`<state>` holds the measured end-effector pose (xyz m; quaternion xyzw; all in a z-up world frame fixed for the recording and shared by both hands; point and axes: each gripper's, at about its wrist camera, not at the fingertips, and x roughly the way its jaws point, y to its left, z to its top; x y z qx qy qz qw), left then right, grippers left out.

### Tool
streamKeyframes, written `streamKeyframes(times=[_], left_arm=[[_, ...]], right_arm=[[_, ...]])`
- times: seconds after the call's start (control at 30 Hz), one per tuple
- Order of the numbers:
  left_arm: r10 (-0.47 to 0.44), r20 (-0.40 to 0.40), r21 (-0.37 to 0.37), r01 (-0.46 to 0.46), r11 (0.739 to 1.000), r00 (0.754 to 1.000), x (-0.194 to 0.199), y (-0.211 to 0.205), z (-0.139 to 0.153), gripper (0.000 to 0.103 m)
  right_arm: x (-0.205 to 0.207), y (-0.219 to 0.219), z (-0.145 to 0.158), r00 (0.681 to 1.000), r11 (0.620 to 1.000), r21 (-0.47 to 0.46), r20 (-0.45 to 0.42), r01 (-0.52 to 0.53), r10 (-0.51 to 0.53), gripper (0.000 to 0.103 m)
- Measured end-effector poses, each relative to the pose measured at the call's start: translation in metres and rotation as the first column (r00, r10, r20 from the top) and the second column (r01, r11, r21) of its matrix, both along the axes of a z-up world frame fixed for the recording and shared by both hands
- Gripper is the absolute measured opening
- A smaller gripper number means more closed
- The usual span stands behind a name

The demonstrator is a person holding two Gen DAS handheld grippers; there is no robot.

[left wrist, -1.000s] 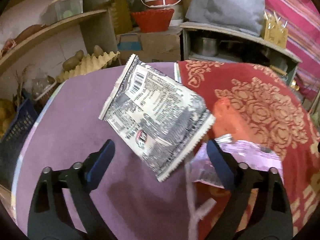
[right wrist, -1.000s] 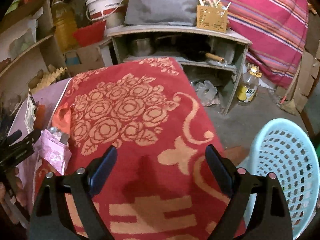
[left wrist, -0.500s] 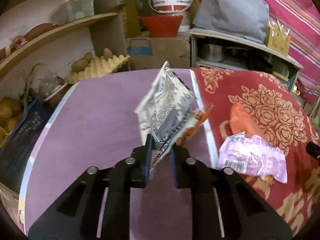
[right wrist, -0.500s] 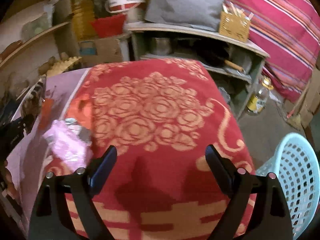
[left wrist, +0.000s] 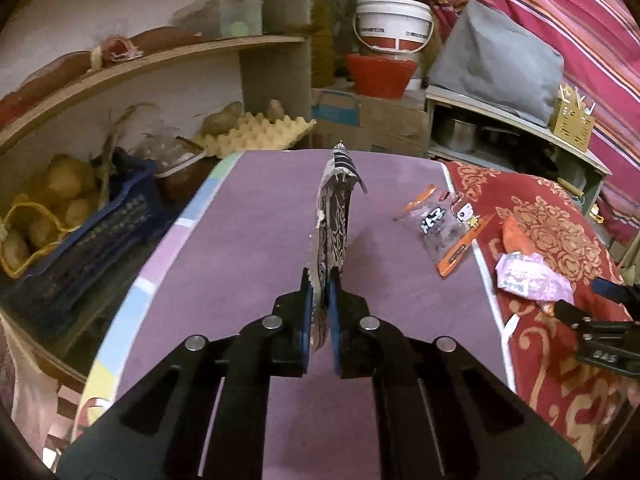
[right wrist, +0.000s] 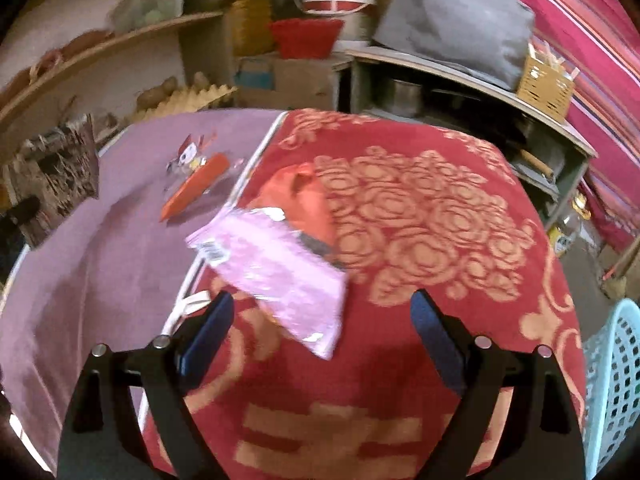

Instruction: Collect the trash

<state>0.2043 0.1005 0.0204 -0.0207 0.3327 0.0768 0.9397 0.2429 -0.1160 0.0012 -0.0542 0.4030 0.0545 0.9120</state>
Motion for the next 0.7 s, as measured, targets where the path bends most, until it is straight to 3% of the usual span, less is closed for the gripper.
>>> streamKeyframes(times=[0.17, 0.3, 0.5, 0.7], left_arm=[[0.001, -0.001, 0.008, -0.001, 1.000, 1.000, -0.007, 0.007, 0.003, 0.006], [-0.006, -0.009, -0.001, 0.006, 1.000, 1.000, -0.007, 0.010, 0.002, 0.006], [-0.018, 0.000, 0.001, 0.018, 1.000, 1.000, -0.010, 0.008, 0.004, 0.006], [-0.025, 0.008, 0.002, 0.025, 1.000, 1.000, -0.009, 0.003, 0.007, 0.006]], right_arm=[[0.005, 0.018, -0.009, 1.000, 0.997, -0.074, -0.009, -0.015, 0.014, 0.087], [0.009, 0.028, -0.011, 0.999, 0.991, -0.124, -0.007, -0.041, 0.041, 0.065], [0.018, 0.021, -0.006, 0.998, 0.998, -0.021, -0.023, -0.054, 0.054, 0.040], [0.015, 0.007, 0.009, 0.999, 0.997, 0.067, 0.004, -0.046, 0.046, 0.031]])
